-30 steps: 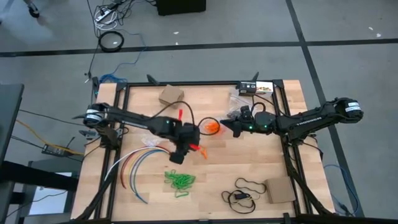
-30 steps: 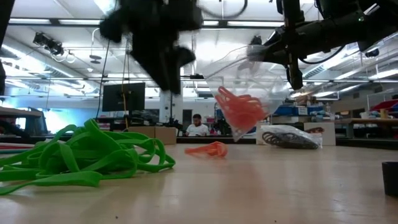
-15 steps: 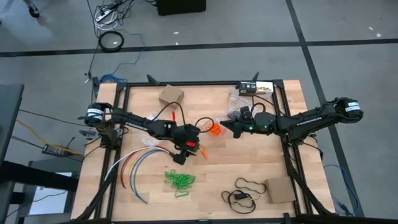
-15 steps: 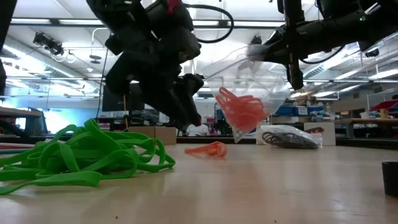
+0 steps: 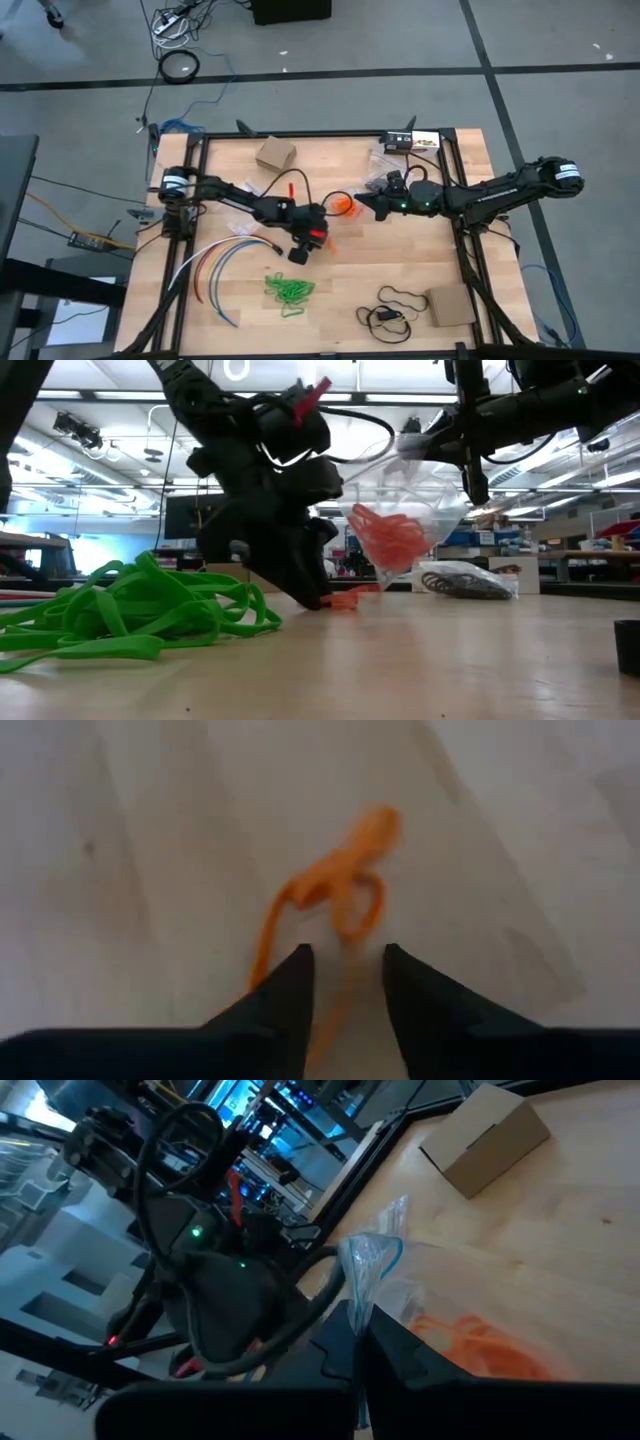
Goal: Sort rubber bands
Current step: Put the orange rubber band into the transparent zip bag
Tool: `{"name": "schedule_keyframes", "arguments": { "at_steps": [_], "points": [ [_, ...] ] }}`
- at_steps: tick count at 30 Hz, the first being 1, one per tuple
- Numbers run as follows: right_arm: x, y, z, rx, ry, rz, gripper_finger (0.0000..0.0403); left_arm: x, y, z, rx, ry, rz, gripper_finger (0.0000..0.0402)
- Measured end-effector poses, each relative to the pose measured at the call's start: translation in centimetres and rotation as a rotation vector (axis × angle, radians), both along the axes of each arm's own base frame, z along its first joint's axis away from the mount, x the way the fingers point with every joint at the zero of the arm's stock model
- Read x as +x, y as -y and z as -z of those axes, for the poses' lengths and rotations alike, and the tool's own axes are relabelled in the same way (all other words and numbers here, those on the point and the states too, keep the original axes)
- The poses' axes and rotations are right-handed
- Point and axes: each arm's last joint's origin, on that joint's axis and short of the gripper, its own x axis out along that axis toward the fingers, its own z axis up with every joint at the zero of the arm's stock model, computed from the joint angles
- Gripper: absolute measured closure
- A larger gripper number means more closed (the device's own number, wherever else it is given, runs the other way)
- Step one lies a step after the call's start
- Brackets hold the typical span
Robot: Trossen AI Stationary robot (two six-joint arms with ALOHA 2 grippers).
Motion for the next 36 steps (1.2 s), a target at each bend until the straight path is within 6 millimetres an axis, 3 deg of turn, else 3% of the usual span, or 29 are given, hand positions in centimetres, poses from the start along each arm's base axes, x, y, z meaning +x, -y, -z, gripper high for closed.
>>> {"name": "schedule_keyframes", "arguments": {
  "at_steps": [6,10,18,22,29,36],
  "points": [
    [0.0,0.1,0.0,-0.002,0.004,0.011,0.0399,0.6,-1.3,-1.8,-0.020,-0.125,-0.068,0.0387],
    [0.0,0.1,0.0,-0.004,0.003,0.017,0.0399,1.8,-1.4,-4.7,-0.066,-0.193,-0.068,0.0397],
    [0.0,0.0,-0.1,-0.017,0.007,-0.001,0.0399,4.0,0.3,-15.1,-0.207,-0.093,0.090,0.0400],
    [0.0,0.0,-0.1,-0.031,0.008,-0.004,0.0399,3.9,1.2,-18.7,-0.263,-0.045,0.173,0.0400],
    [0.0,-0.1,-0.2,-0.043,0.006,-0.007,0.0399,3.9,1.6,-22.2,-0.195,0.037,0.173,0.0401],
    [0.0,-0.1,-0.2,-0.041,0.012,-0.006,0.0399,4.7,0.5,-22.8,-0.025,0.133,0.148,0.0401]
  ]
}}
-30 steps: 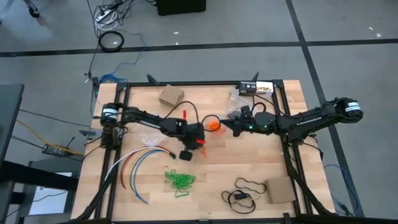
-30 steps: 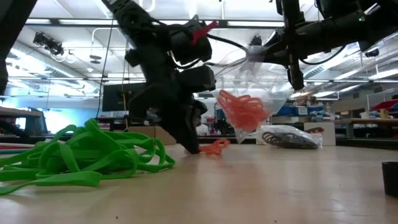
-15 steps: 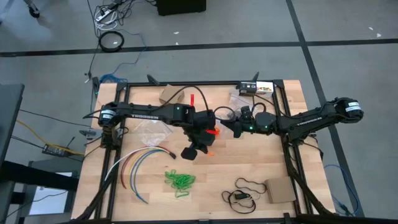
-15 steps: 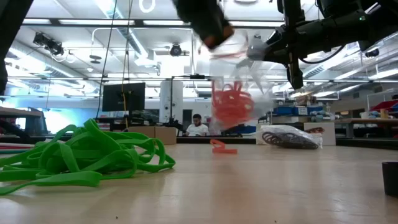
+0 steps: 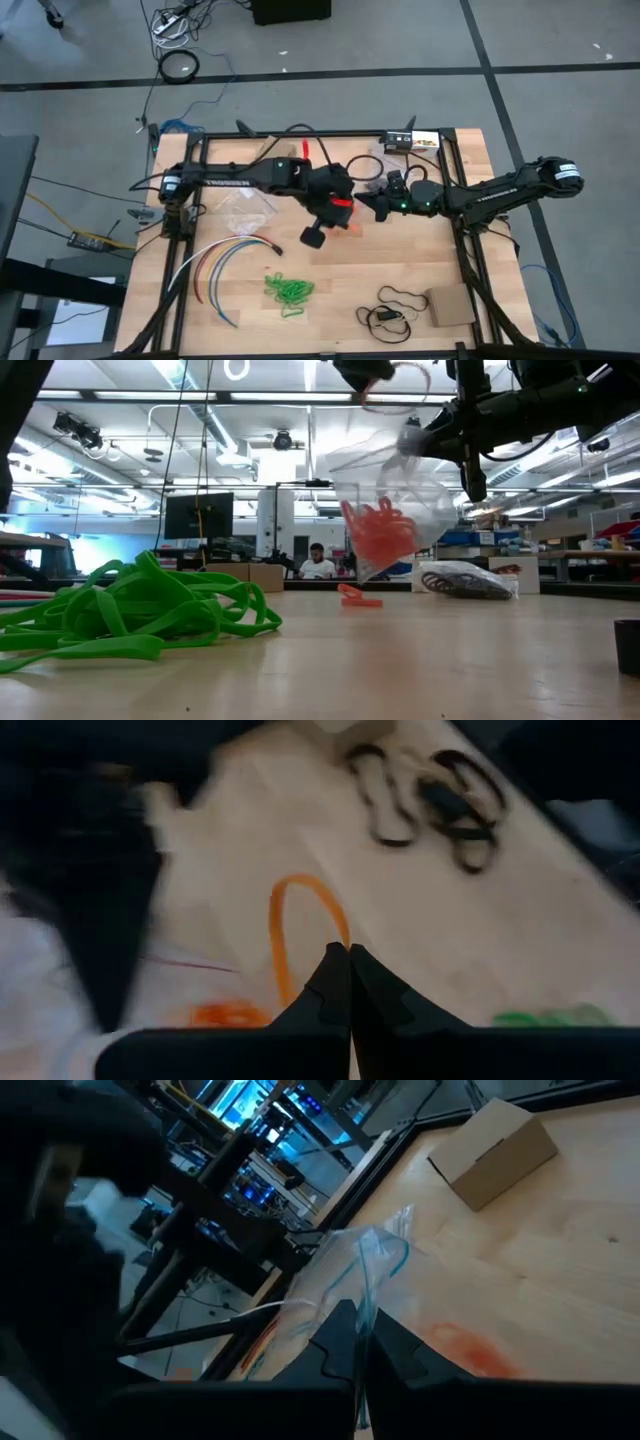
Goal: Sort rubber bands
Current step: Put the orange rubber band into the transparent zip bag
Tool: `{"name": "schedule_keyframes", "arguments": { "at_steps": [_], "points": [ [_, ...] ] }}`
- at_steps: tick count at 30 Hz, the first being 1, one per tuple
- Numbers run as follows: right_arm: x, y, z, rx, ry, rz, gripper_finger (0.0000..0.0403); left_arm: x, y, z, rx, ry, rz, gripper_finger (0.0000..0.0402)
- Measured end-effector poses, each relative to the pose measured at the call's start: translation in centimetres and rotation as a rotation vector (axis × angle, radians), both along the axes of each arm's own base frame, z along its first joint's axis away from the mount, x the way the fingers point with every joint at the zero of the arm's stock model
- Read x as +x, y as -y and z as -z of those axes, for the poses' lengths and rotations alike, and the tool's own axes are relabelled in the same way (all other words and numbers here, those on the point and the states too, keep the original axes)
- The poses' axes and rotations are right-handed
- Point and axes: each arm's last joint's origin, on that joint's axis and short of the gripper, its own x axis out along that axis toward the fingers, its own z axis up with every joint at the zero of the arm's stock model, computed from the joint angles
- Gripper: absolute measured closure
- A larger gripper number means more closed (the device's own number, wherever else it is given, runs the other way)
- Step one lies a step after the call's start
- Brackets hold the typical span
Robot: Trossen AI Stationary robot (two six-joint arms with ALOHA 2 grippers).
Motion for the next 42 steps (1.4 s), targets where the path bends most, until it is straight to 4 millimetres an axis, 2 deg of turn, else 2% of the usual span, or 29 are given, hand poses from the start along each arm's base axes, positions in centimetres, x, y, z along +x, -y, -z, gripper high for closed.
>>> {"name": "schedule_keyframes", "arguments": {
  "at_steps": [2,7,10,18,24,30,36,42],
  "points": [
    [0.0,0.0,0.0,0.001,0.004,-0.001,0.0399,0.4,-0.9,0.3,0.019,0.015,-0.026,0.0401],
    [0.0,0.0,-0.1,0.006,0.015,-0.003,0.0399,1.2,-3.6,2.8,0.061,-0.077,-0.130,0.0401],
    [0.0,-0.1,-0.1,0.006,0.016,-0.003,0.0399,1.3,-4.8,3.4,0.068,-0.110,-0.163,0.0401],
    [0.0,-0.1,-0.2,0.008,0.019,-0.010,0.0399,0.9,-6.2,3.7,0.184,-0.157,-0.275,0.0401],
    [0.0,-0.1,-0.3,0.003,0.029,-0.011,0.0399,0.5,-6.6,4.2,0.159,-0.226,-0.318,0.0398],
    [0.0,-0.1,-0.3,-0.005,0.028,-0.012,0.0399,0.8,-5.0,3.8,0.059,-0.187,-0.236,0.0348],
    [0.0,-0.1,-0.3,-0.007,0.027,-0.012,0.0399,0.9,-4.5,3.6,0.094,-0.179,-0.268,0.0274],
    [0.0,-0.1,-0.3,-0.007,0.027,-0.011,0.0399,0.4,-4.9,0.2,0.165,-0.126,-0.387,0.0231]
  ]
}}
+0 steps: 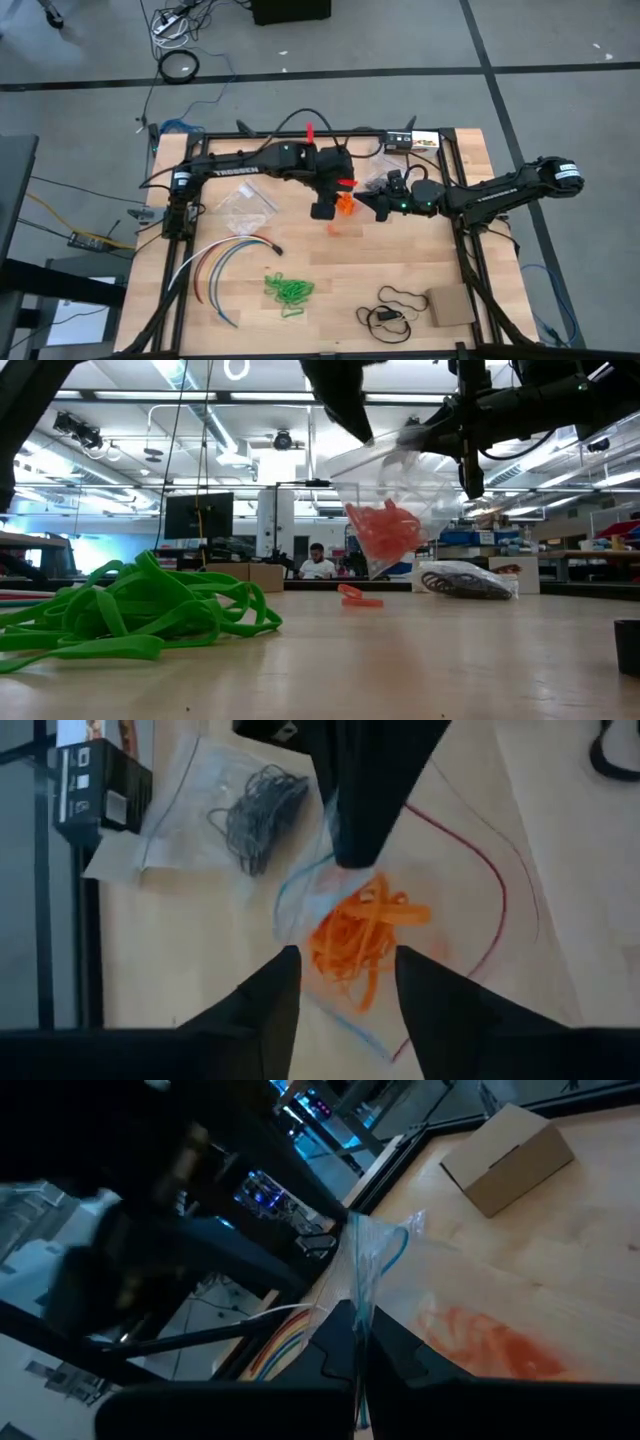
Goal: Sort rubber bands
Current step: Put the orange rubber band into the transparent zip bag
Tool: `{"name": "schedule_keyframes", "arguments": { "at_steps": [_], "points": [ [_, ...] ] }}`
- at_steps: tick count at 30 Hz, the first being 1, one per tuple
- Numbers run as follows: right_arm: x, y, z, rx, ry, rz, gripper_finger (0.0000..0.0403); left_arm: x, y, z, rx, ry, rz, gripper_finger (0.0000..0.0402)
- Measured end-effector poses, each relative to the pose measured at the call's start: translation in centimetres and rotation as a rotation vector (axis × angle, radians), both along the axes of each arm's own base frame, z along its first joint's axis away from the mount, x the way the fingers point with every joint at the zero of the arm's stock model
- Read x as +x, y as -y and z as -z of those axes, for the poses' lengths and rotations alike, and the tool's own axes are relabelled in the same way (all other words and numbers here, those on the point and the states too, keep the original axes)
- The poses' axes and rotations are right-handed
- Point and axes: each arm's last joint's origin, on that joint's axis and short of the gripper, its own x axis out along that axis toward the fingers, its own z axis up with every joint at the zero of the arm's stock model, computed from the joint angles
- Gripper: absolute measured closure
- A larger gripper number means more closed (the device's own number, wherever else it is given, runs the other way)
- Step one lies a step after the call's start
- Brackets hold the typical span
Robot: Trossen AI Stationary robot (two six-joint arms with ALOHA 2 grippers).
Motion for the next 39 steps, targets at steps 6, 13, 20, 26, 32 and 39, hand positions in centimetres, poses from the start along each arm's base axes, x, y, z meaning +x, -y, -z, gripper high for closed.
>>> {"name": "schedule_keyframes", "arguments": {
  "at_steps": [6,13,20,26,32,39],
  "points": [
    [0.0,0.0,0.0,-0.001,-0.001,0.000,0.0399,-1.3,1.3,-2.0,-0.145,-0.051,0.043,0.0231],
    [0.0,0.0,0.0,-0.013,-0.004,-0.001,0.0399,-2.1,4.9,0.6,-0.306,-0.232,0.150,0.0234],
    [0.0,0.0,0.1,-0.018,-0.011,-0.001,0.0399,-1.6,8.2,6.4,-0.308,-0.316,0.207,0.0234],
    [0.0,0.0,0.2,-0.019,-0.025,-0.002,0.0399,-1.6,7.6,13.1,-0.306,-0.295,0.193,0.0234],
    [0.0,0.0,0.3,-0.019,-0.032,0.002,0.0399,-1.4,4.8,17.4,-0.245,-0.141,0.078,0.0234],
    [0.0,0.0,0.3,-0.019,-0.038,-0.003,0.0399,-1.6,2.6,19.2,-0.202,-0.039,0.011,0.0234]
  ]
}}
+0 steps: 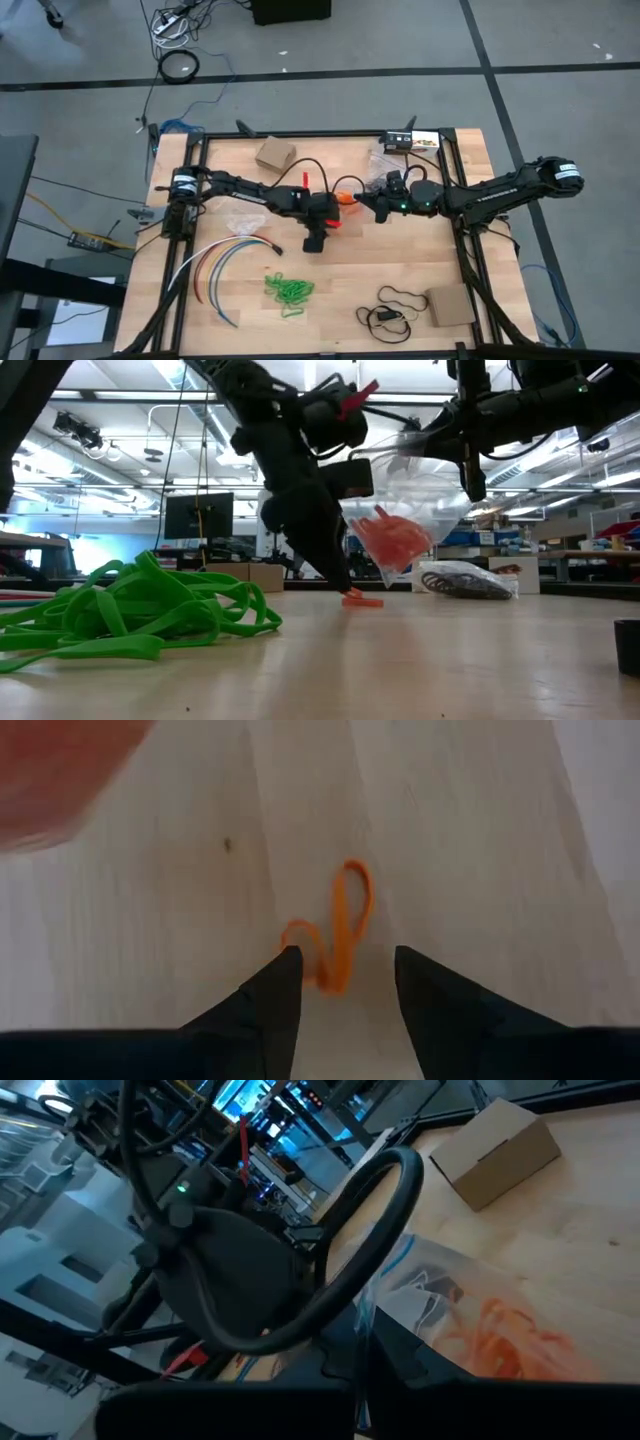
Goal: Sort rubber bands
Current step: Put the orange rubber band into the transparent zip bag
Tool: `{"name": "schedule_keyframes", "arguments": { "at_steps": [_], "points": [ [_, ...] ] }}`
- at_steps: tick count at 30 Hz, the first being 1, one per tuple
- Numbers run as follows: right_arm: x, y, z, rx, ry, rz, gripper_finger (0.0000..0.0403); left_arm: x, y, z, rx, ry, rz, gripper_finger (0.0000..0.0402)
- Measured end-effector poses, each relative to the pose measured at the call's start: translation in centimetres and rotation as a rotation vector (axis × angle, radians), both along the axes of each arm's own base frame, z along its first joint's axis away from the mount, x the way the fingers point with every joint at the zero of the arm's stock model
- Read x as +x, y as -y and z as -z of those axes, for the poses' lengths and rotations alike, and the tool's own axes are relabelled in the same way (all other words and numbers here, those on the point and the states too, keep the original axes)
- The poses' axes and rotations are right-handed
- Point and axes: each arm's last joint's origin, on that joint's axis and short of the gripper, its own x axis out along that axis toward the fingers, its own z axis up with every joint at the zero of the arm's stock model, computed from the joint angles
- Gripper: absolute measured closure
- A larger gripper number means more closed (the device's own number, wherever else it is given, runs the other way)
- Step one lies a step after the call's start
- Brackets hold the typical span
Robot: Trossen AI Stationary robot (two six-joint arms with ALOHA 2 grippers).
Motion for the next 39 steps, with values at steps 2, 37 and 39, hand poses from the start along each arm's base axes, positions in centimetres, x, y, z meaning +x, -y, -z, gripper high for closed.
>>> {"name": "schedule_keyframes", "arguments": {
  "at_steps": [2,37,39],
  "points": [
    [0.0,0.0,0.0,0.000,-0.002,0.000,0.0399,-0.2,-0.2,0.5,0.001,0.015,-0.005,0.0234],
    [0.0,0.3,0.3,0.015,-0.023,0.017,0.0399,-1.6,4.7,-12.3,-0.273,0.174,0.199,0.0400],
    [0.0,0.3,0.3,0.015,-0.026,0.018,0.0399,-2.1,4.7,-14.5,-0.139,0.234,0.174,0.0400]
  ]
}}
